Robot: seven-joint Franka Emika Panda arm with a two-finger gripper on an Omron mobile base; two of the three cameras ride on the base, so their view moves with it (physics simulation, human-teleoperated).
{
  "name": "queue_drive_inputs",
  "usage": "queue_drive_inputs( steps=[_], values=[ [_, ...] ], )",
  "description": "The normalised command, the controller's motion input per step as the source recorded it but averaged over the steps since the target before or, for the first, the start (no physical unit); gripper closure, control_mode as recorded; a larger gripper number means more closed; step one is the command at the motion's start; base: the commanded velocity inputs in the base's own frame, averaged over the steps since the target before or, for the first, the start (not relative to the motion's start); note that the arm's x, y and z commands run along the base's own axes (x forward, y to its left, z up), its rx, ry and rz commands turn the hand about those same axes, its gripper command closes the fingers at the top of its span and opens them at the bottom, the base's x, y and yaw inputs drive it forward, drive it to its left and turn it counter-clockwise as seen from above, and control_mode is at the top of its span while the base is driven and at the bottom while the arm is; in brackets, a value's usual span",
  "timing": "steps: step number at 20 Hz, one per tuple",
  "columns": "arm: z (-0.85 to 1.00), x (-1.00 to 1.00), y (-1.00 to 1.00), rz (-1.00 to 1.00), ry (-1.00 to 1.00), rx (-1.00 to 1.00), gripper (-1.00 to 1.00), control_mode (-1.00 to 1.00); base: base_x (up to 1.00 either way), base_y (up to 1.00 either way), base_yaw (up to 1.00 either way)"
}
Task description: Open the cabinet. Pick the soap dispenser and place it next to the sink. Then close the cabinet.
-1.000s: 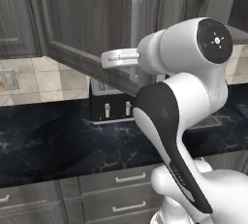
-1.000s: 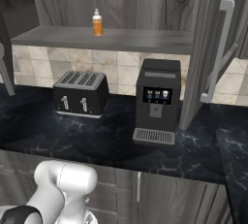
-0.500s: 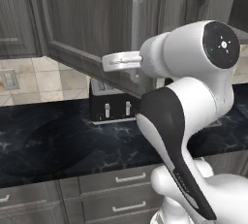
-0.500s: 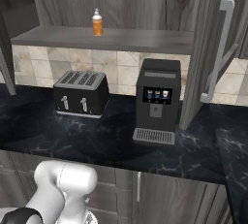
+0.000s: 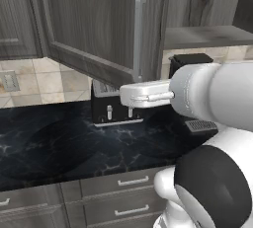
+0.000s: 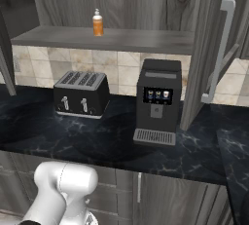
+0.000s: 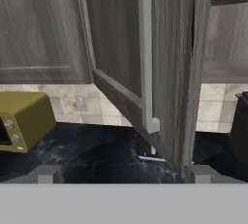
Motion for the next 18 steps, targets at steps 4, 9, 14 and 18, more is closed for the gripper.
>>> queue_drive_inputs(
  steps=[4, 9, 14, 18],
  values=[
    [0.0, -0.28, -0.79, -0.06, 0.0, 0.0, -1.0, -1.0, 0.0, 0.0, 0.0],
    [0.0, -0.06, -0.99, -0.12, 0.0, 0.01, -1.0, -1.0, 0.0, 0.0, 0.0],
    [0.0, 0.0, -0.91, -0.12, 0.0, 0.03, -1.0, -1.0, 0.0, 0.0, 0.0],
    [0.0, 0.0, -0.65, -0.08, 0.0, 0.07, -1.0, -1.0, 0.0, 0.0, 0.0]
  ],
)
